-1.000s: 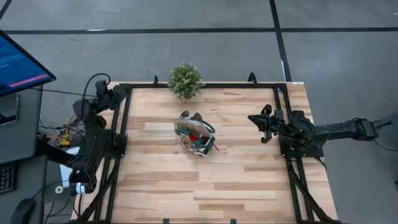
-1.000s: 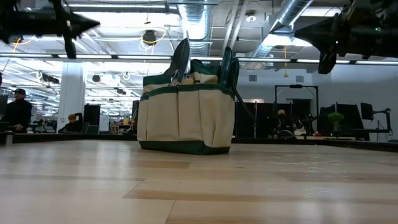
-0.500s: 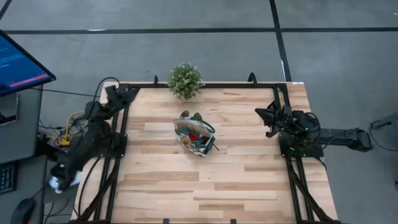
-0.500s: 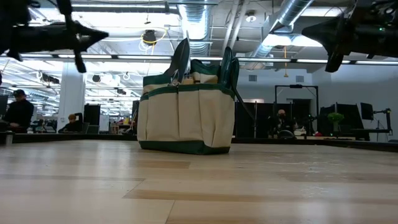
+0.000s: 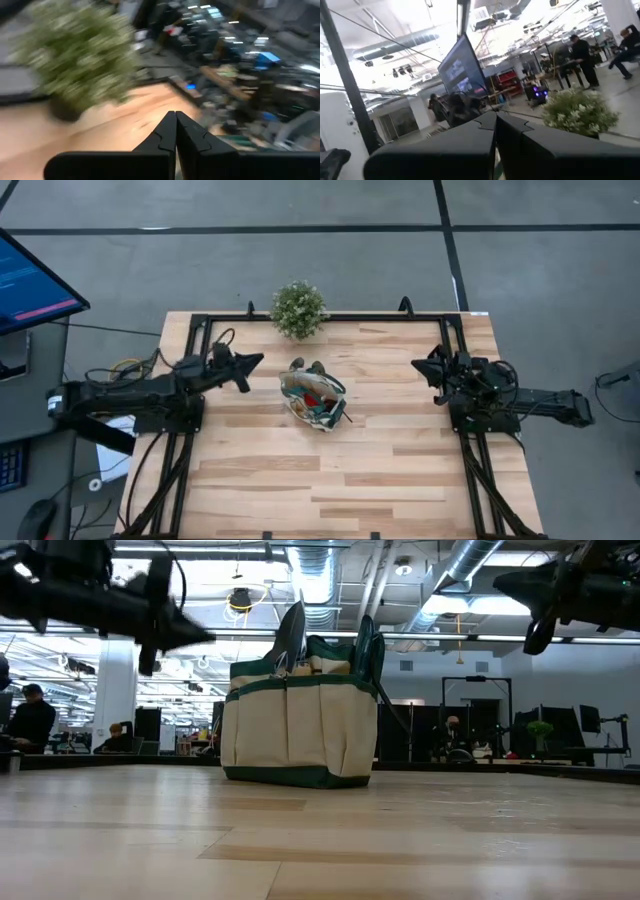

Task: Pick & Place Garden tools in Gardening bag
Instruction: Return to Home Position

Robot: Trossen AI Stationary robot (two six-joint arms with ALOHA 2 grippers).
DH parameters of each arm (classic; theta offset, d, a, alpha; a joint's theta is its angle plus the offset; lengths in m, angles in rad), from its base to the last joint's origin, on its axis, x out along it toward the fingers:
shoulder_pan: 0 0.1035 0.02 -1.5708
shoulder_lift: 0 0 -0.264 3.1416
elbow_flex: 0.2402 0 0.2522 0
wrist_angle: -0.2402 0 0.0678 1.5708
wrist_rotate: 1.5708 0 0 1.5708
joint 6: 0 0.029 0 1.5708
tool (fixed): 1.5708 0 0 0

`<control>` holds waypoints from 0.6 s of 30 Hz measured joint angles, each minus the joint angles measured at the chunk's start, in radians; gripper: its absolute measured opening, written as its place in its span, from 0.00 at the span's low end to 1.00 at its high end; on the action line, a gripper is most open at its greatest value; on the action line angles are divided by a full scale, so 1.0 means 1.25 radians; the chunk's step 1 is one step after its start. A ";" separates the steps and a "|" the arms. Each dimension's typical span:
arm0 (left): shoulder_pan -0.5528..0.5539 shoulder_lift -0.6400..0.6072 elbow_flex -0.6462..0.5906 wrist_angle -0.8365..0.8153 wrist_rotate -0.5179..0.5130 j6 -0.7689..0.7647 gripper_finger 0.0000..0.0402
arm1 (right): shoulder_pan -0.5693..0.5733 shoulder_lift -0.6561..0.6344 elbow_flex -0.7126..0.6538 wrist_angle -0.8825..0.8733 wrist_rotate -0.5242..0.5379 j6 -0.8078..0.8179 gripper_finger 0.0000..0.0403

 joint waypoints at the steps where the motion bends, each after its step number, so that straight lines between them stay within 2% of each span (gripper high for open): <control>1: -0.001 -0.016 0.010 -0.001 0.023 0.014 0.00 | -0.002 -0.008 0.000 -0.011 -0.001 0.006 0.00; 3: 0.002 -0.063 0.030 -0.039 0.070 0.036 0.00 | -0.008 -0.023 0.000 -0.048 -0.001 0.018 0.00; 5: 0.010 -0.130 0.062 -0.133 0.109 0.045 0.00 | -0.014 -0.041 0.000 -0.072 -0.005 0.020 0.00; 8: 0.023 -0.247 0.117 -0.361 0.164 0.044 0.00 | -0.024 -0.065 0.000 -0.094 -0.025 0.016 0.00; 10: 0.026 -0.330 0.153 -0.504 0.170 0.044 0.00 | -0.034 -0.083 0.000 -0.104 -0.040 0.000 0.00; 12: 0.026 -0.351 0.190 -0.595 0.139 0.050 0.00 | -0.047 -0.099 0.000 -0.129 -0.044 -0.014 0.00; 14: 0.027 -0.333 0.234 -0.628 0.120 0.085 0.00 | -0.066 -0.099 0.000 -0.148 -0.045 -0.022 0.00; 18: 0.025 -0.345 0.223 -0.652 0.106 0.110 0.00 | -0.106 -0.098 0.000 -0.170 -0.067 -0.022 0.00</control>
